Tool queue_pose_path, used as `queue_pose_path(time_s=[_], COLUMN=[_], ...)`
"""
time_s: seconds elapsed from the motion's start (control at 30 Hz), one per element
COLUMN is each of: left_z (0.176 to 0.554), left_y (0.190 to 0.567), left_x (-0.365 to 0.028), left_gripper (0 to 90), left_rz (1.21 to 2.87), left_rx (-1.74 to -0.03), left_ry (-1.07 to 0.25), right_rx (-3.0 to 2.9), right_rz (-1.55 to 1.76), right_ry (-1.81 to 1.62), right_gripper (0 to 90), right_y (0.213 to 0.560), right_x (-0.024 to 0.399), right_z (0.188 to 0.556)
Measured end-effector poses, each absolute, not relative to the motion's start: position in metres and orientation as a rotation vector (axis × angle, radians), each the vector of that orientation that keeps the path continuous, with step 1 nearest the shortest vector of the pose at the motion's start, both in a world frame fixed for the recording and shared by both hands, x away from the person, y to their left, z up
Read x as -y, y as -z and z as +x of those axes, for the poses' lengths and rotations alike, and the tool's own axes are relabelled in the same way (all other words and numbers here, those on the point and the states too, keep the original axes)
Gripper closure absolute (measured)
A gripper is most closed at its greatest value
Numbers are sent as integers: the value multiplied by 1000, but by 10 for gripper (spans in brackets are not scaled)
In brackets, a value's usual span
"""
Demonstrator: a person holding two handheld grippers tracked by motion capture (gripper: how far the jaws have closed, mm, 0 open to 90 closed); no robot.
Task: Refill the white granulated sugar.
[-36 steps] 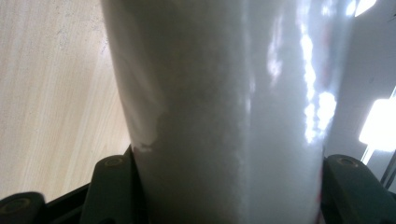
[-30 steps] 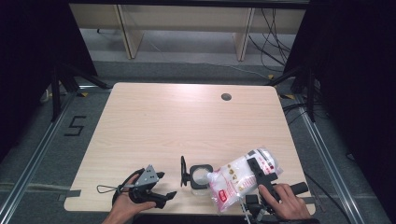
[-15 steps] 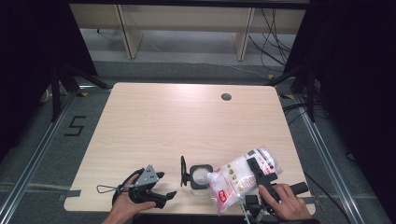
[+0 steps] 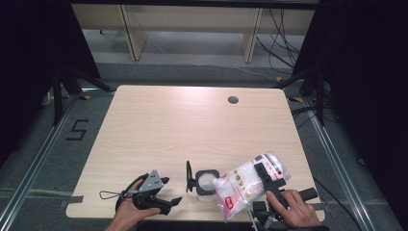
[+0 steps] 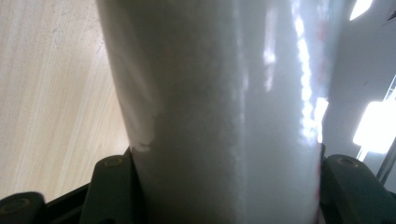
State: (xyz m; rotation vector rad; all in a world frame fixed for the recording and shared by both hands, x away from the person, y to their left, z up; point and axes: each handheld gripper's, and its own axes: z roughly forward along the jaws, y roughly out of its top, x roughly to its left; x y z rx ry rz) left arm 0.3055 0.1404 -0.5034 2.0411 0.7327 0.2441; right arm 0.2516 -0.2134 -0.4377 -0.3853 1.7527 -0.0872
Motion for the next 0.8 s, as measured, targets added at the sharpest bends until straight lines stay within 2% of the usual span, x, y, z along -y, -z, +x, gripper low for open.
queue_pose_path(time_s=[0.8], left_z=[307], left_y=[502], left_x=[-142], left_gripper=[180], left_rz=[2057], left_rx=[-705], left_ry=[-266], right_rx=[-1736], right_rz=[-450], right_ry=[97], right_gripper=[439], right_y=[434], right_x=[209], right_z=[250])
